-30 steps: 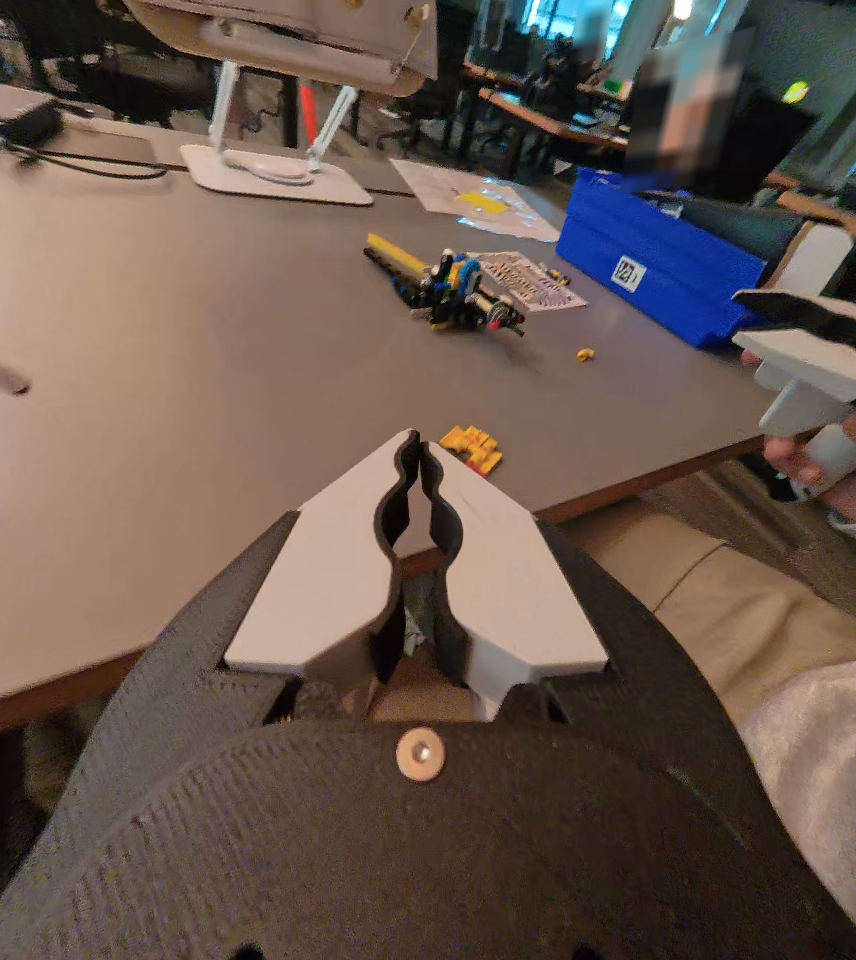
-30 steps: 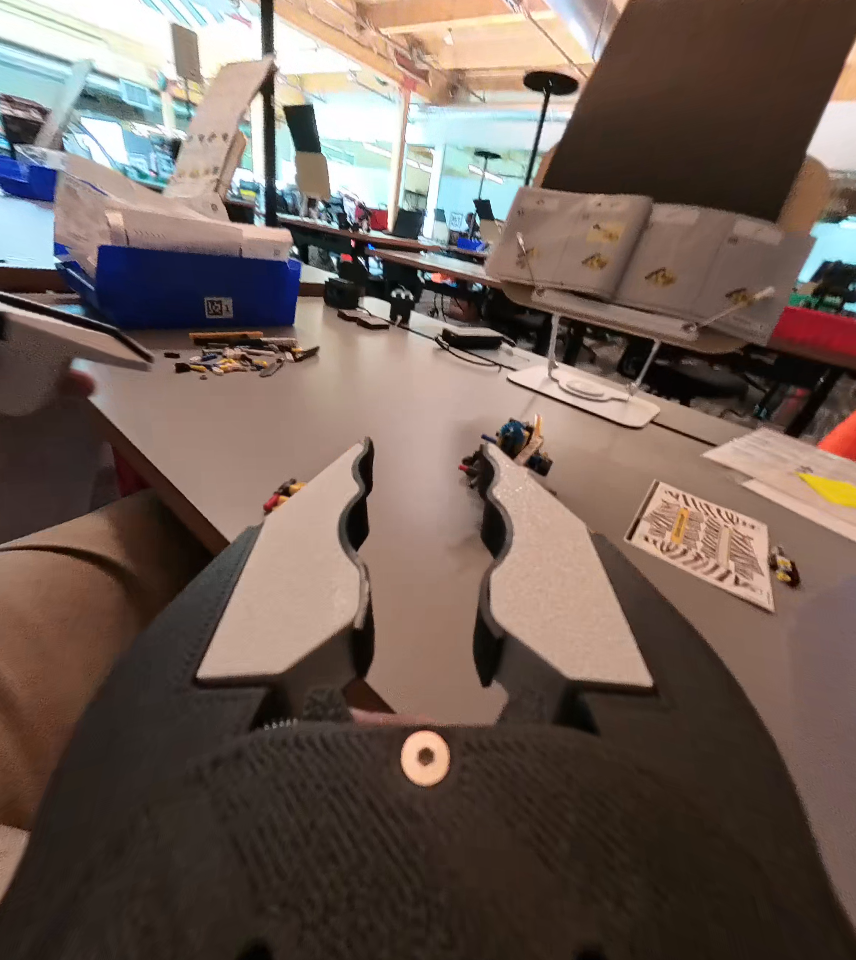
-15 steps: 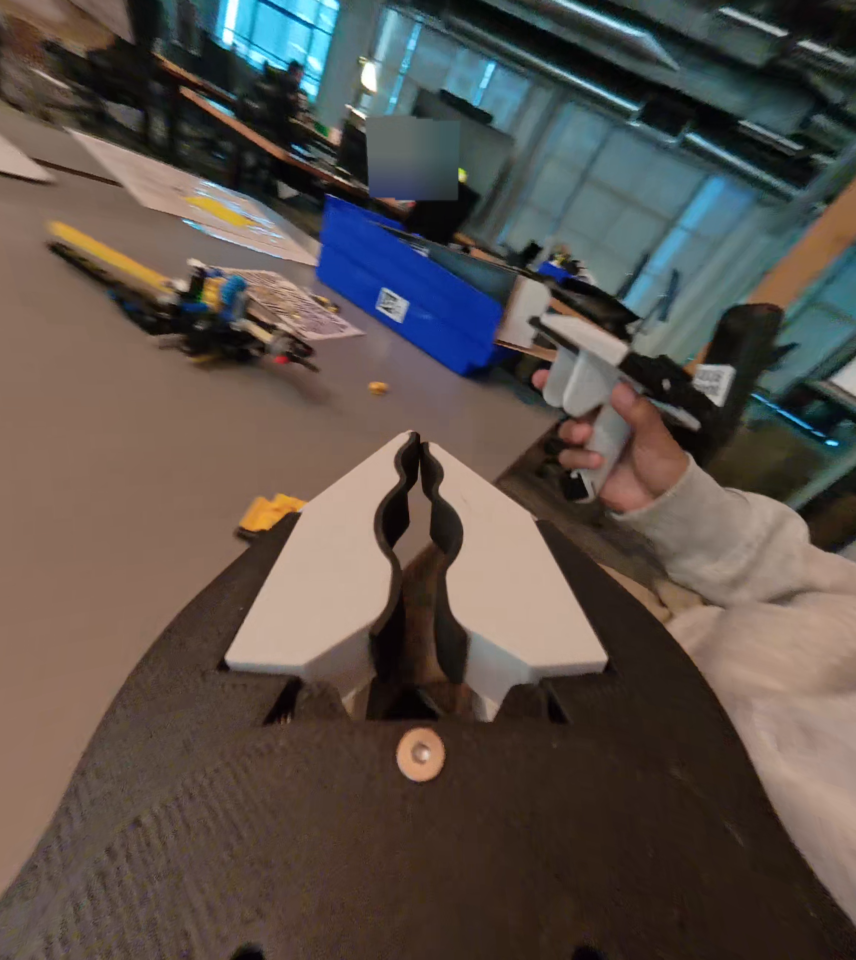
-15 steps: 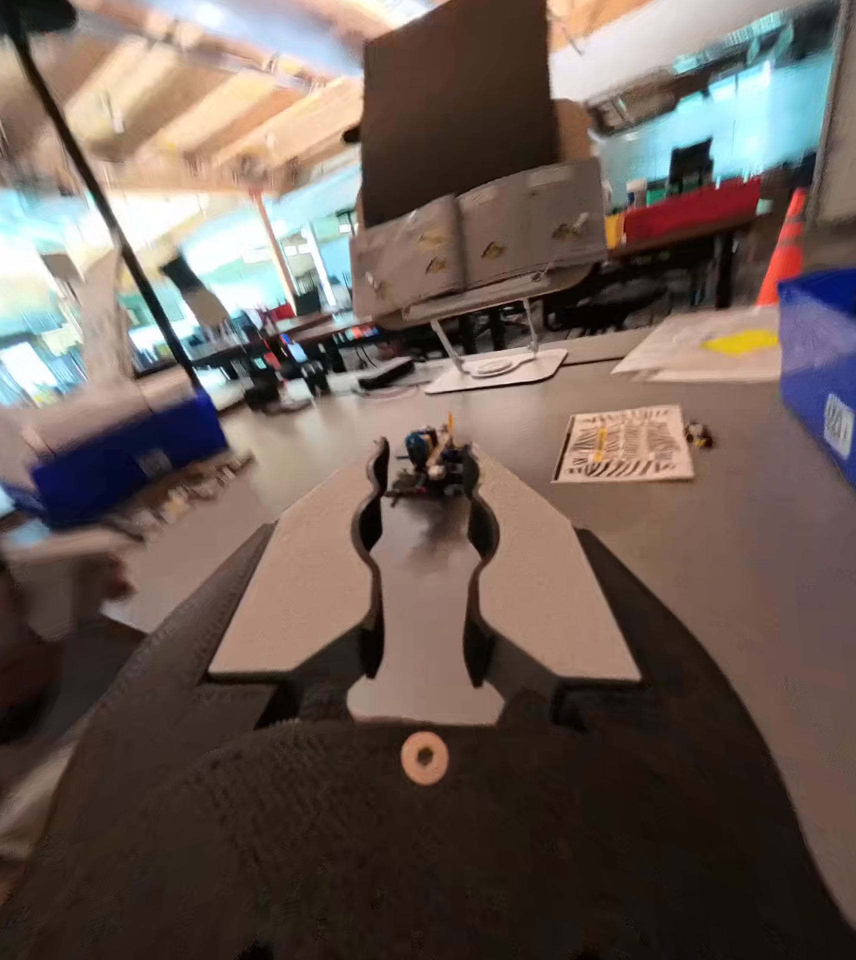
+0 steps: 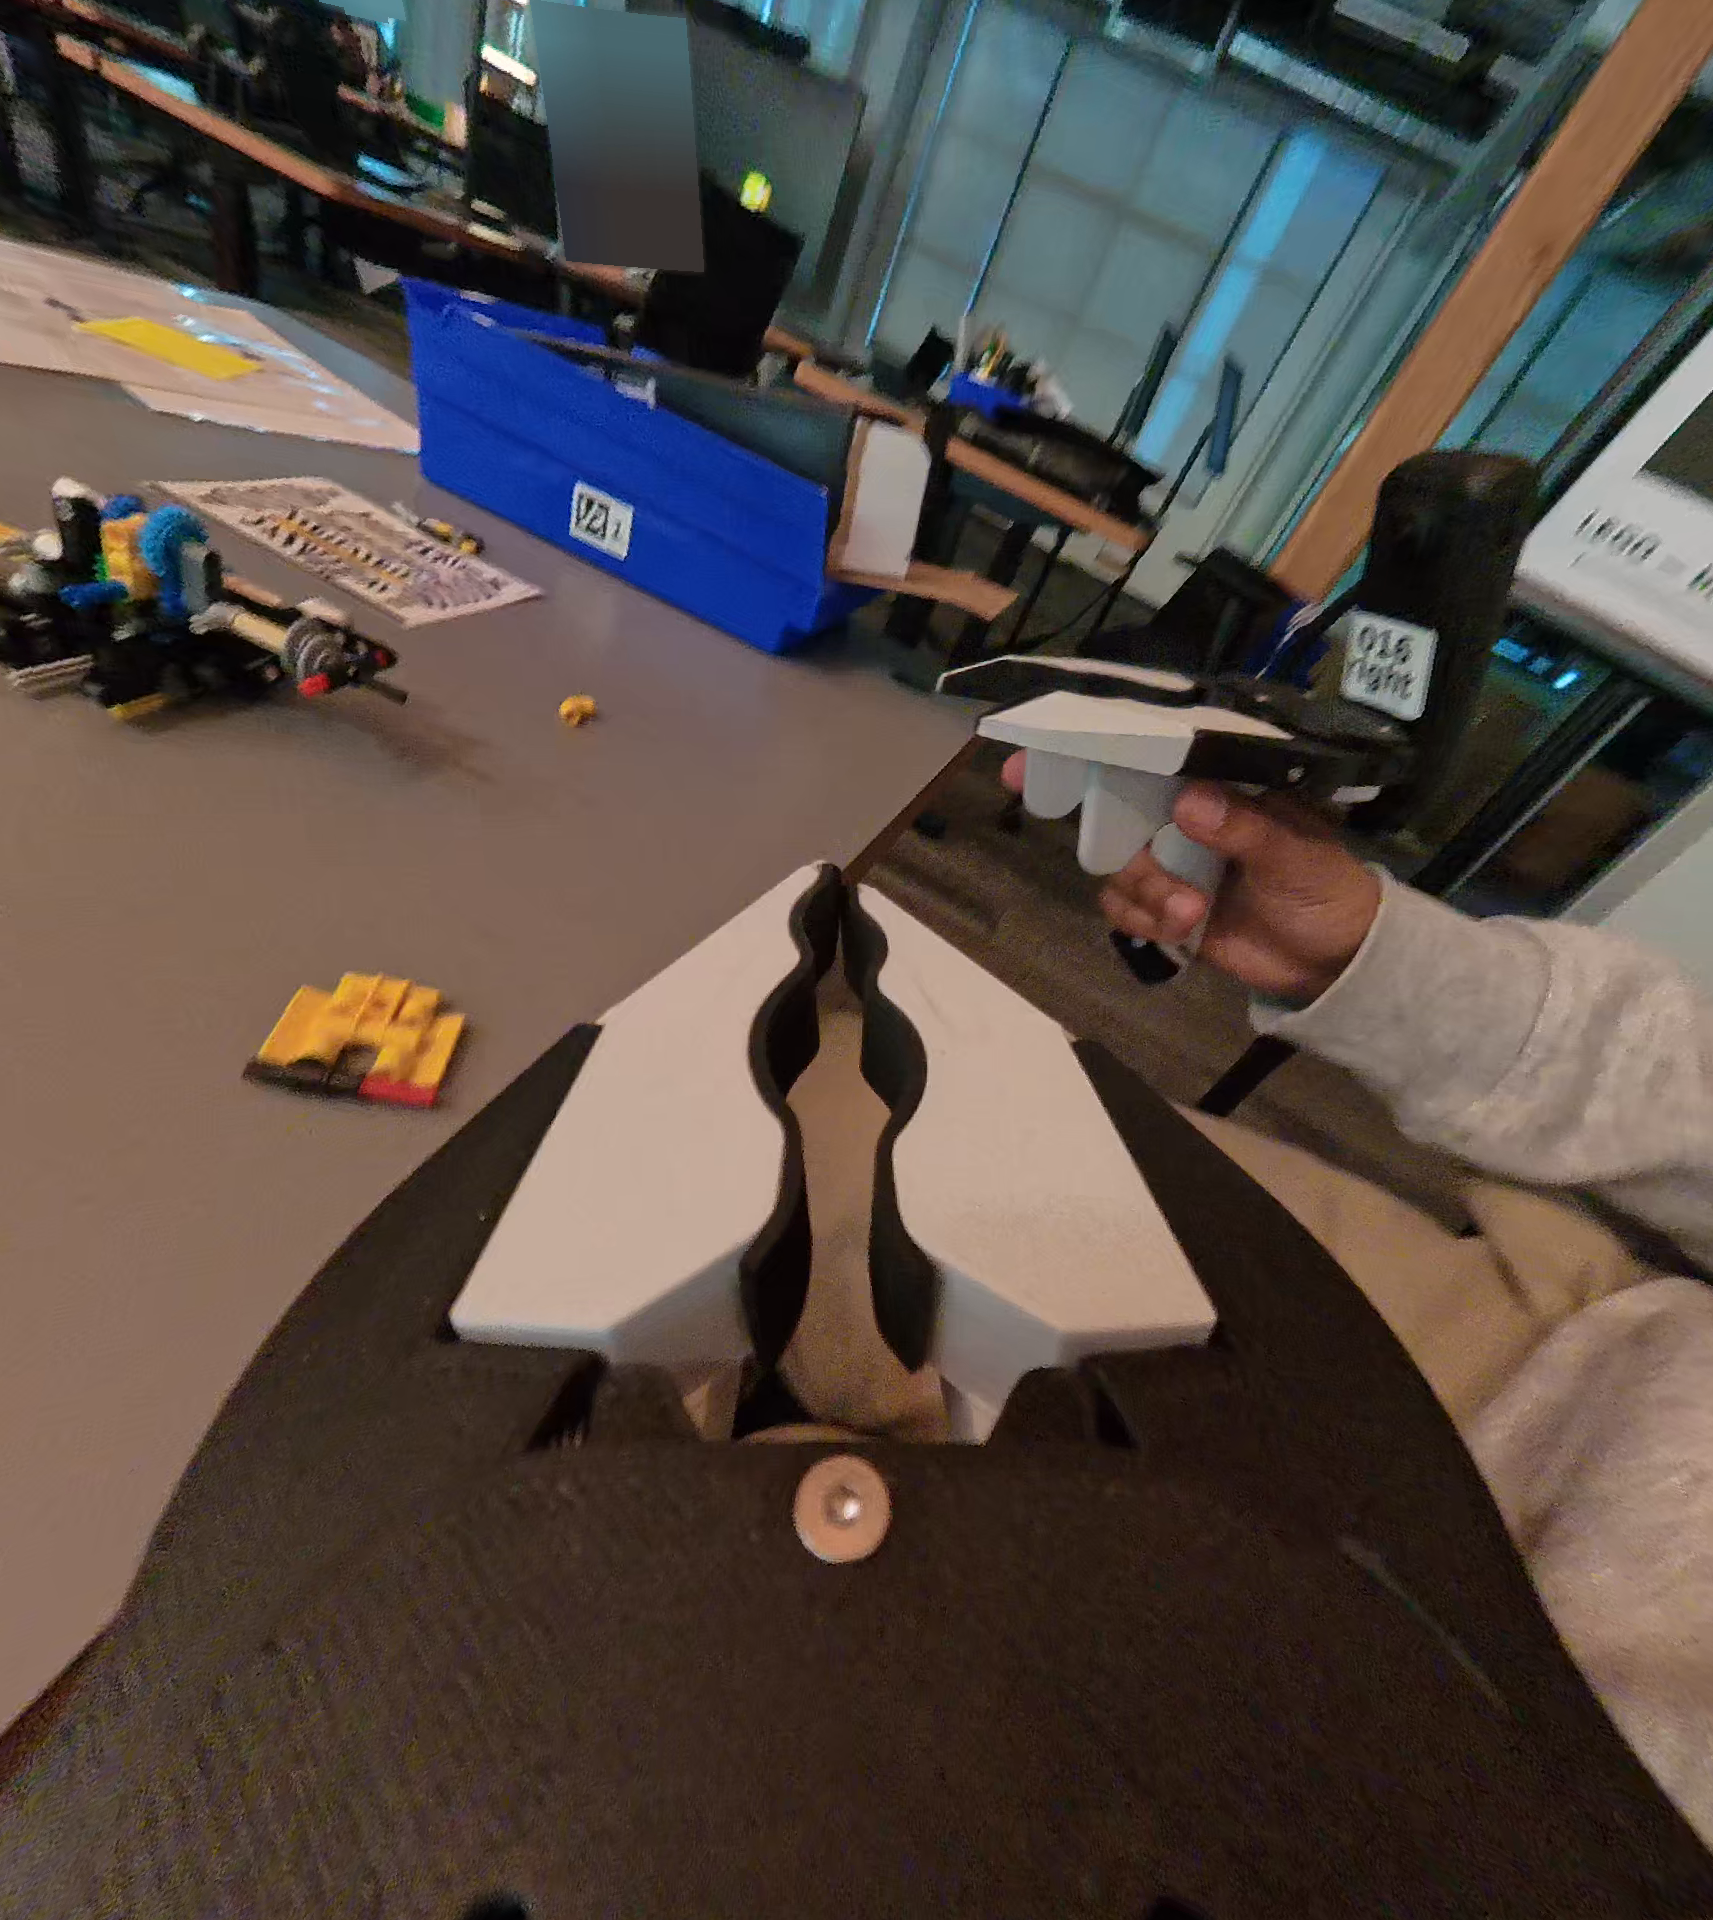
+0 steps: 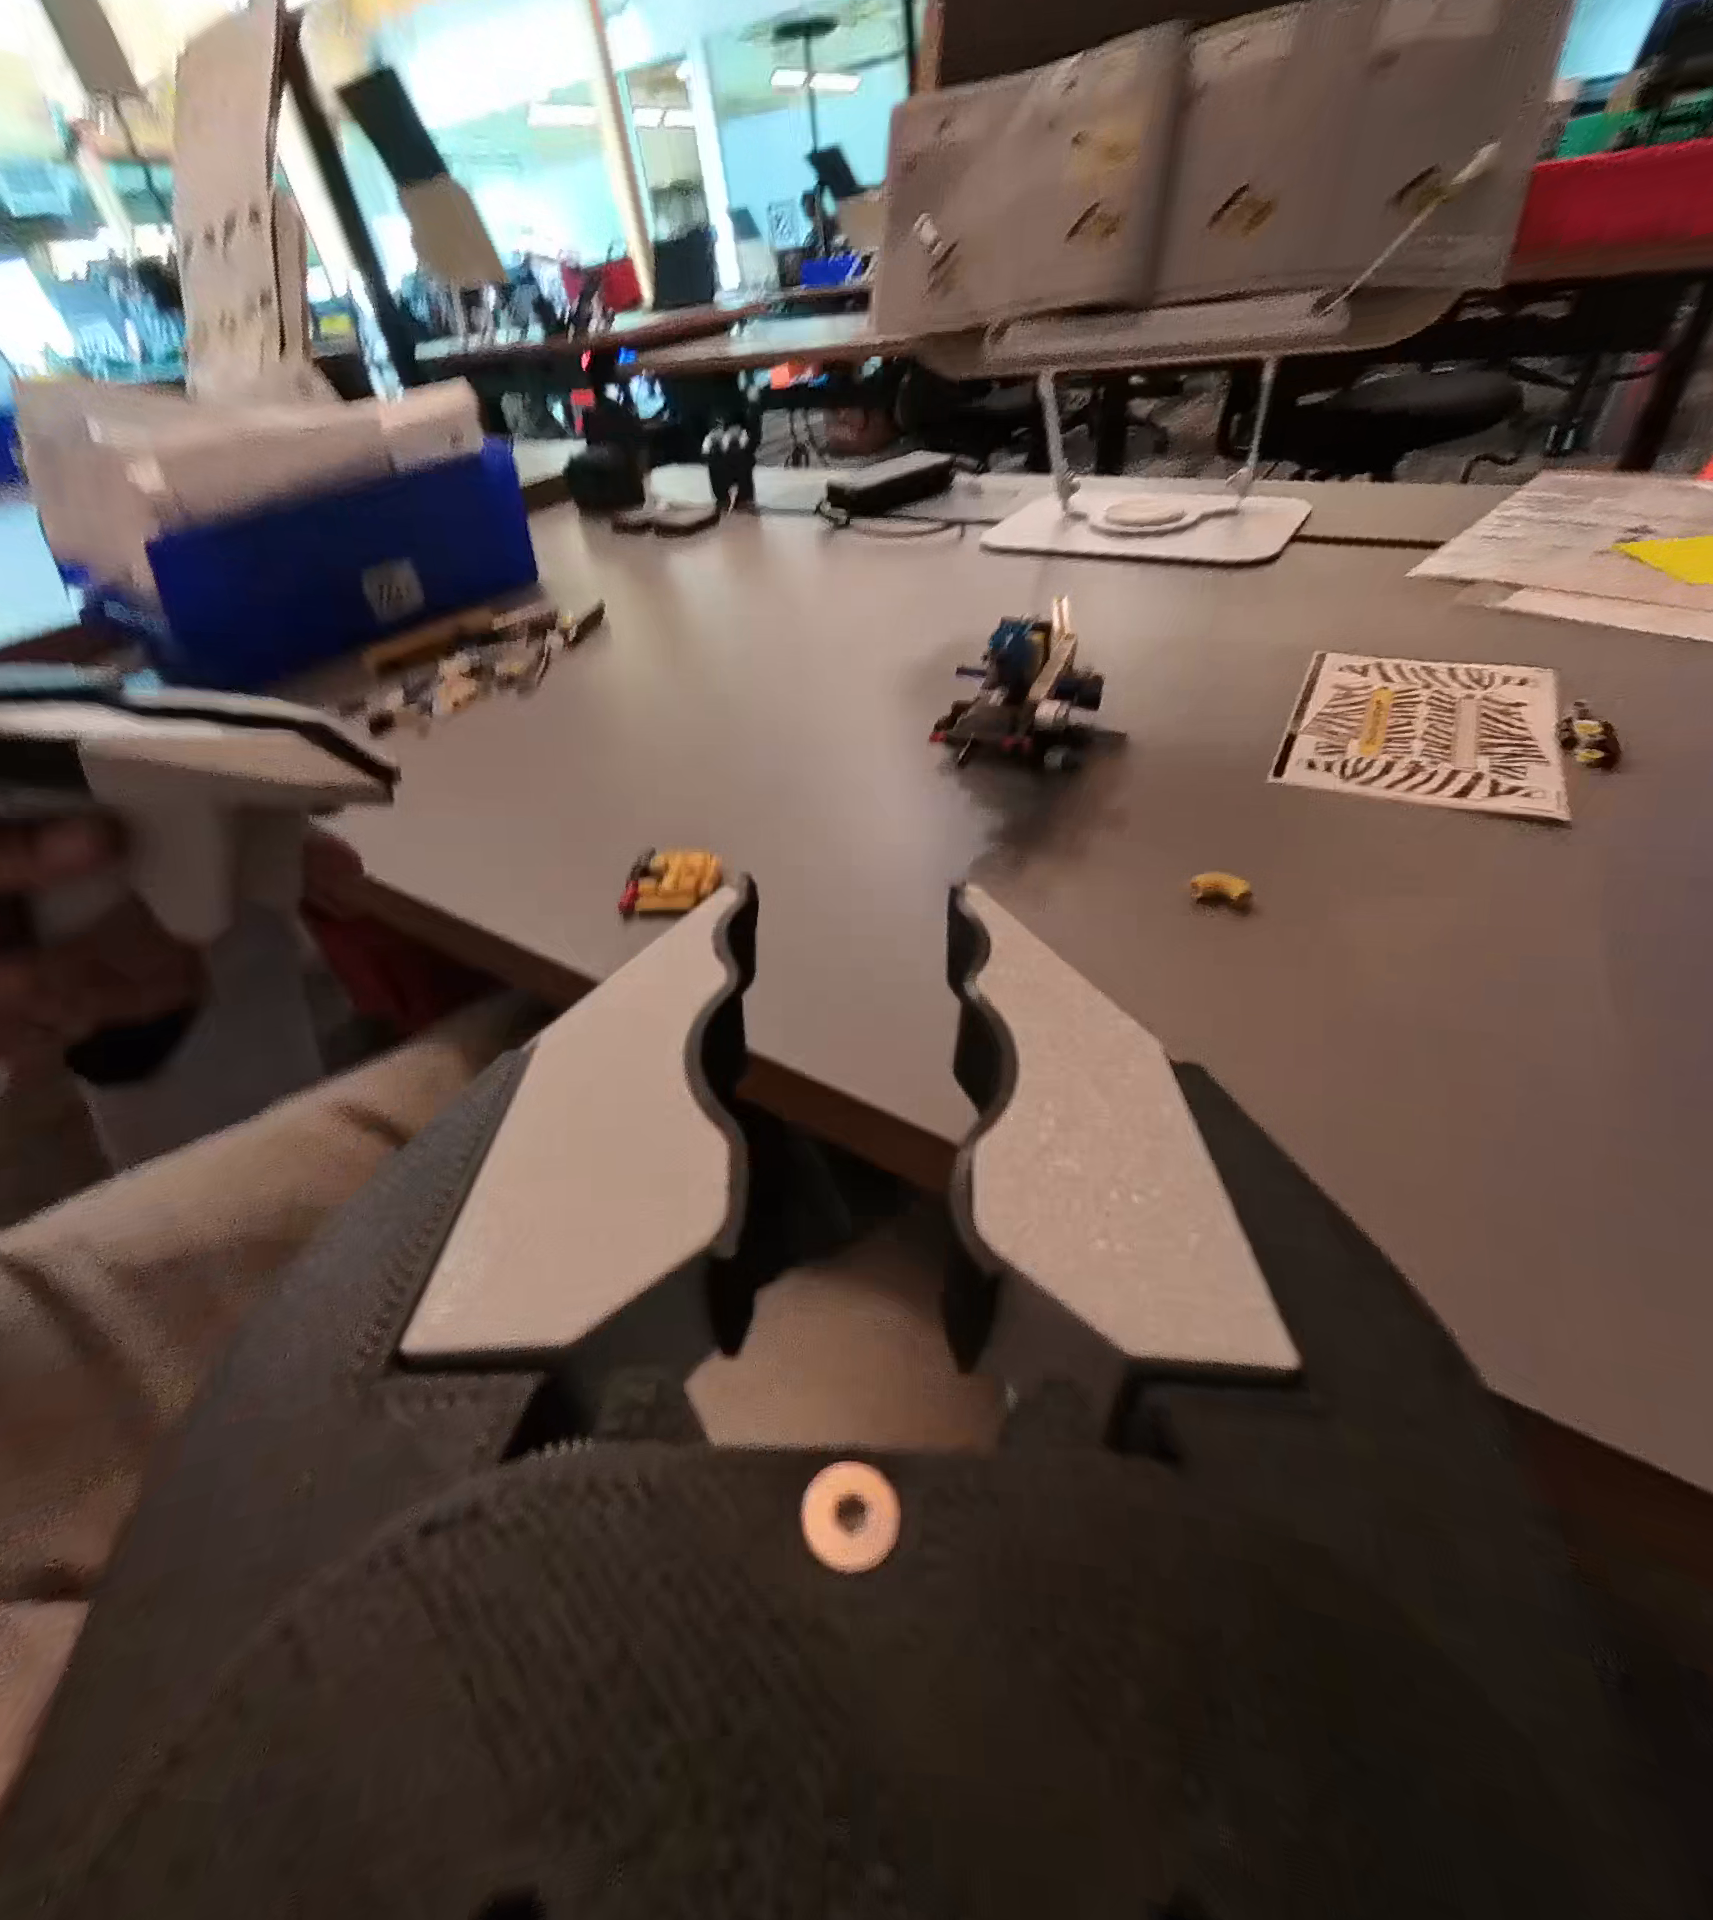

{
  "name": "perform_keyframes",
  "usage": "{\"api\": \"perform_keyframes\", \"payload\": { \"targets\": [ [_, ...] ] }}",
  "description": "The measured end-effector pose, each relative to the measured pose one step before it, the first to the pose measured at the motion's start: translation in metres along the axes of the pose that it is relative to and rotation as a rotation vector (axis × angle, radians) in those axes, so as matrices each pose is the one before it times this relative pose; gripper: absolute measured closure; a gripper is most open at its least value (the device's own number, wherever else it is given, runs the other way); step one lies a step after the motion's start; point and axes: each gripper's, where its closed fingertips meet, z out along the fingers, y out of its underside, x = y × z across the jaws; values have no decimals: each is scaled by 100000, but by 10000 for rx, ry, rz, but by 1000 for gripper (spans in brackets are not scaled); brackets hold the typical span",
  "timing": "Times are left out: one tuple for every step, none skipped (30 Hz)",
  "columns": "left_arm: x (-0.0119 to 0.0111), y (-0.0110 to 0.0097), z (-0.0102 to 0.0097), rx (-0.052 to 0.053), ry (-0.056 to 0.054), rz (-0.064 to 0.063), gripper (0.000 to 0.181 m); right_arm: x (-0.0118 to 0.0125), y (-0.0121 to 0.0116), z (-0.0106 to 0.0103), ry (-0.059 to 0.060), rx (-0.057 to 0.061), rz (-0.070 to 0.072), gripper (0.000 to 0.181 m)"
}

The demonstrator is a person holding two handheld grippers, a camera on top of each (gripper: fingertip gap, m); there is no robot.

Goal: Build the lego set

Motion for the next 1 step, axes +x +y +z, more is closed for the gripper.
{"api": "perform_keyframes", "payload": {
  "targets": [
    [-137, 677, -488, -227, -254, 209, 181, -345, 870, -230, -92, -119, -348, 147]
  ]
}}
